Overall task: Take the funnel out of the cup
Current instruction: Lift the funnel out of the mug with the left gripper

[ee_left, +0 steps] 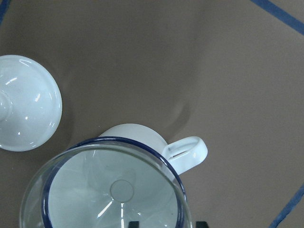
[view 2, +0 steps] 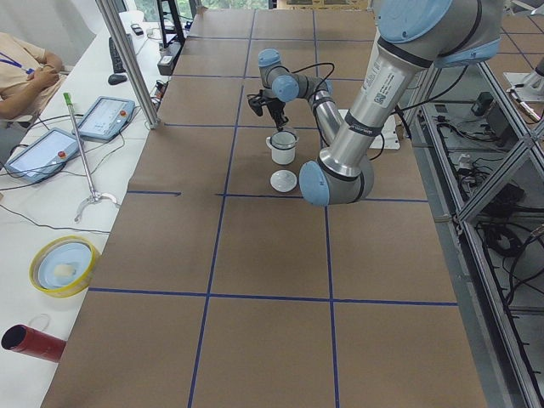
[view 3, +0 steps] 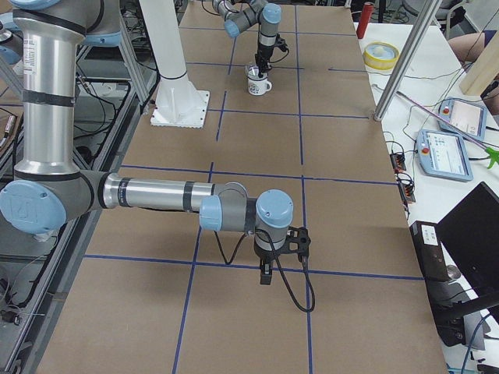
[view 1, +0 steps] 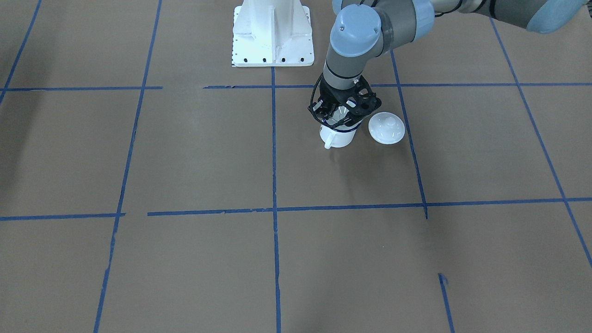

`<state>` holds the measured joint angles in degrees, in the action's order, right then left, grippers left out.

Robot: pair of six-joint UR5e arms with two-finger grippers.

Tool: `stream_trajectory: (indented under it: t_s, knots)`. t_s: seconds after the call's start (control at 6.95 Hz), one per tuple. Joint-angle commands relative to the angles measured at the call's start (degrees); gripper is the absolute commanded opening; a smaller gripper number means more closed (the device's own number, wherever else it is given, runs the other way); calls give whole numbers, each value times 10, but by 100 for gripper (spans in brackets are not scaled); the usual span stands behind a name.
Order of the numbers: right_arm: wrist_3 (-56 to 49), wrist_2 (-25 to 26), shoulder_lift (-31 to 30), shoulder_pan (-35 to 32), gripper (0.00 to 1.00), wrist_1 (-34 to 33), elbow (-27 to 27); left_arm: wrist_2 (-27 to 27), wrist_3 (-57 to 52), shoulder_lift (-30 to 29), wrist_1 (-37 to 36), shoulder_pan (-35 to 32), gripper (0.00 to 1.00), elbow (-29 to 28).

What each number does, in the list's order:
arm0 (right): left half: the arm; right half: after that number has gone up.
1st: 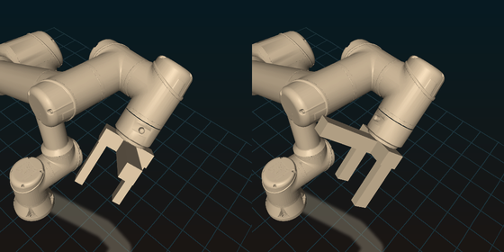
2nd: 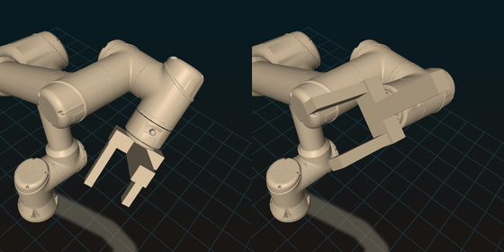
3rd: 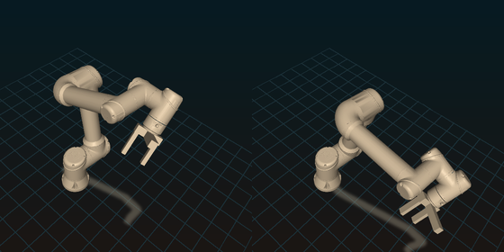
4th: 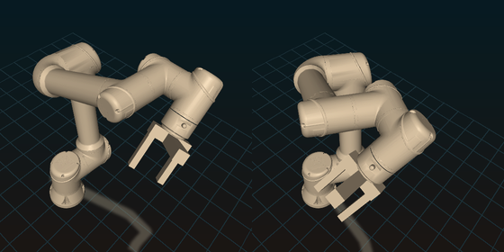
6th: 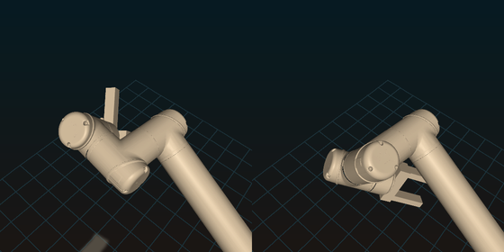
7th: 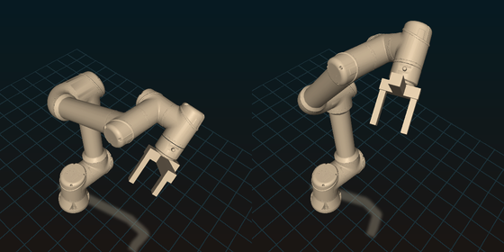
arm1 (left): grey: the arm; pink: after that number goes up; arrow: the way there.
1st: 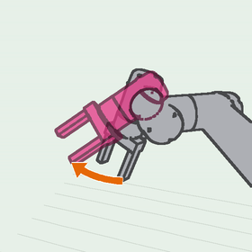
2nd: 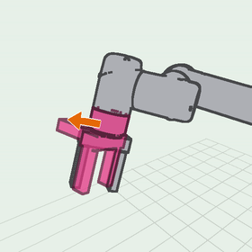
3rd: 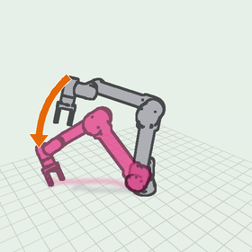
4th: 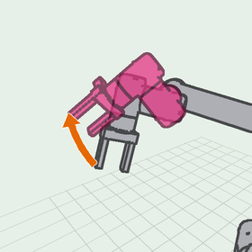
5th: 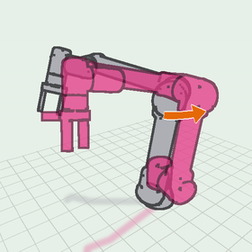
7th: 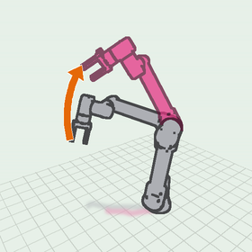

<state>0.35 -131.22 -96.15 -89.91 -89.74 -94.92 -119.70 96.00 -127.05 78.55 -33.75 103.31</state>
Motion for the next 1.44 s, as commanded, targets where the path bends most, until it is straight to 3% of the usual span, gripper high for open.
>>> stream_trajectory:
  t_s: [0.0, 0.29, 0.43, 0.72, 0.86, 1.01, 1.15, 1.29]
  knots:
    - [0, 0, 0, 0, 100, 0, 0, 0, 3, -4, -8, 0, 0, 6]
    - [0, 0, 0, 0, 100, 0, 0, 22, 3, -26, -99, -3, 0, 70]
    - [0, 0, 0, 0, 100, 0, 0, 64, 4, -35, -143, -14, 0, 124]
    - [0, 0, 0, 0, 100, 0, 0, 93, 16, -33, -102, -95, 0, 139]
    - [0, 0, 0, 0, 100, 0, 0, 118, 33, -27, -6, -128, 0, 112]
    - [0, 0, 0, 0, 100, 0, 0, 123, 103, -15, 133, -150, 0, 44]
    - [0, 0, 0, 0, 100, 0, 0, 166, 165, 12, 273, -155, 0, -3]
    - [0, 0, 0, 0, 100, 0, 0, 217, 200, 18, 417, -154, 0, -95]
